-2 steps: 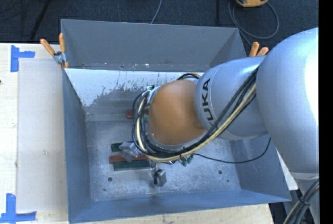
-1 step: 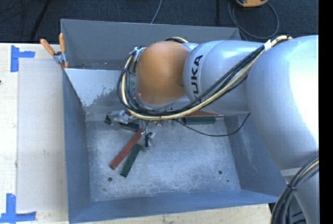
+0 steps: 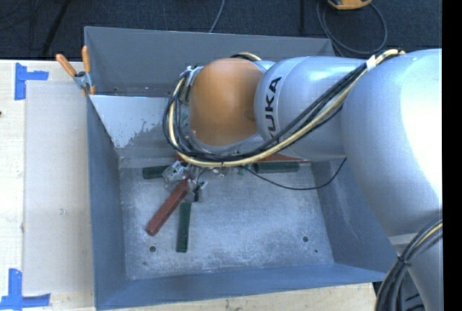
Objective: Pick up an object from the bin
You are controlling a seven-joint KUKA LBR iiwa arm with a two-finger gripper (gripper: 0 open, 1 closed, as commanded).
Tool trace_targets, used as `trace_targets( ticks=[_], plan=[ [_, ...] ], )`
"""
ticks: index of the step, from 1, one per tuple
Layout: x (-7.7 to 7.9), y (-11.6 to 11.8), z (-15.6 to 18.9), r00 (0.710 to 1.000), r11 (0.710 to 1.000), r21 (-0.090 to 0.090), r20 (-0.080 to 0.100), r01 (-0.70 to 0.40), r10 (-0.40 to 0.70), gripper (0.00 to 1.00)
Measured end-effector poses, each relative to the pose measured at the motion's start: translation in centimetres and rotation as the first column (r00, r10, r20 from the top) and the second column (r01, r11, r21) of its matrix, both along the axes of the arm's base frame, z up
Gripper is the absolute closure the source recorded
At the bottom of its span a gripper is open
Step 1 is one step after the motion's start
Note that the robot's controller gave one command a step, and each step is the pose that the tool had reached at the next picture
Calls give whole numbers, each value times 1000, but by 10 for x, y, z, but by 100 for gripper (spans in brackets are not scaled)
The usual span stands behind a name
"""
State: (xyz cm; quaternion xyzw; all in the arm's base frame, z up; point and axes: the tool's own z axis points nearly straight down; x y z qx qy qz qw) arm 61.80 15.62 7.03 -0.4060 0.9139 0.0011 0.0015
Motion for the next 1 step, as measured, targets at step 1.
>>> trace_targets(
  ticks=[1],
  plan=[
    [-2, -2, 171, 1000, 1000, 0, 9, -29, 29, 100]
  ],
)
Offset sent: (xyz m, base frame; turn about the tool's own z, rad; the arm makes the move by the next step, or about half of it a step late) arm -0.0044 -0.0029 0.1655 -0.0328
